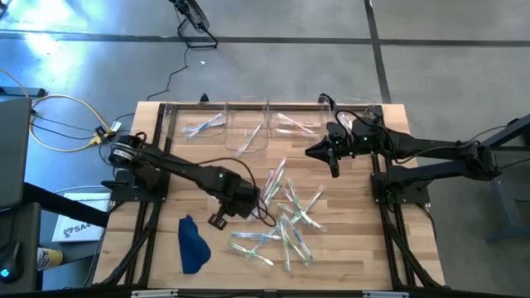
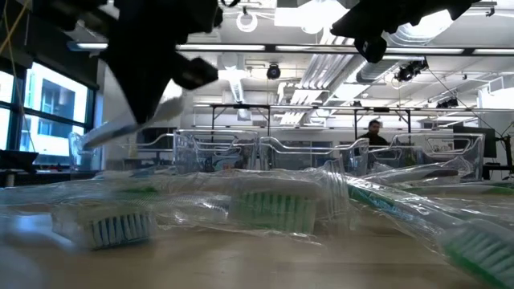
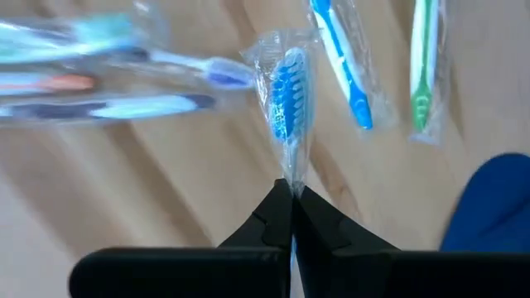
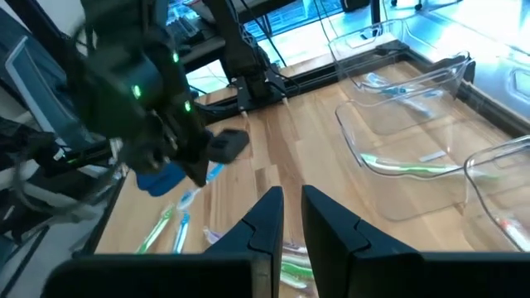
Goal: Pick & Place Toothbrushes
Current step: Put the blue toothbrush into the left transparent bin
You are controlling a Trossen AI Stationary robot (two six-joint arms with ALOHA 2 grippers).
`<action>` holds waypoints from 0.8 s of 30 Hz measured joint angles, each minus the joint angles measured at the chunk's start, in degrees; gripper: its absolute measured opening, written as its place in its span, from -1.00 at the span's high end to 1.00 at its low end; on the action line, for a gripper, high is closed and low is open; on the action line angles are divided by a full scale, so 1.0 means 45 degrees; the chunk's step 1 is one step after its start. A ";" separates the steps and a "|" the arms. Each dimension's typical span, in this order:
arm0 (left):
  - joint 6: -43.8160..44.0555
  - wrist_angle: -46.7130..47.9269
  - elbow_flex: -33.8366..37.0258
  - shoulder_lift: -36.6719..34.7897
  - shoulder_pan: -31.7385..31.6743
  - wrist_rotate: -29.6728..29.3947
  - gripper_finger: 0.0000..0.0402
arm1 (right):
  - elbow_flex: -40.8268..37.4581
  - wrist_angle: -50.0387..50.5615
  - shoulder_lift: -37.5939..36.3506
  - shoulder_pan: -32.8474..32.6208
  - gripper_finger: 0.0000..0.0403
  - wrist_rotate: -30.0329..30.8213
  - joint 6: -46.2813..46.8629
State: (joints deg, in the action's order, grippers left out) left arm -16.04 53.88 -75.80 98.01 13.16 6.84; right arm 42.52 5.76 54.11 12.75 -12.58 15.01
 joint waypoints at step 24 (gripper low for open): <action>-0.1813 0.3777 -0.4291 -0.1815 -0.5403 -0.2814 1.00 | 0.0000 0.0000 -0.0004 -0.0005 0.81 -0.1124 -0.0006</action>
State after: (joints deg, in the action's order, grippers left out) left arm -24.19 70.88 -95.11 89.84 -11.16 -5.82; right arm 42.52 5.76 54.09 12.73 -17.64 14.98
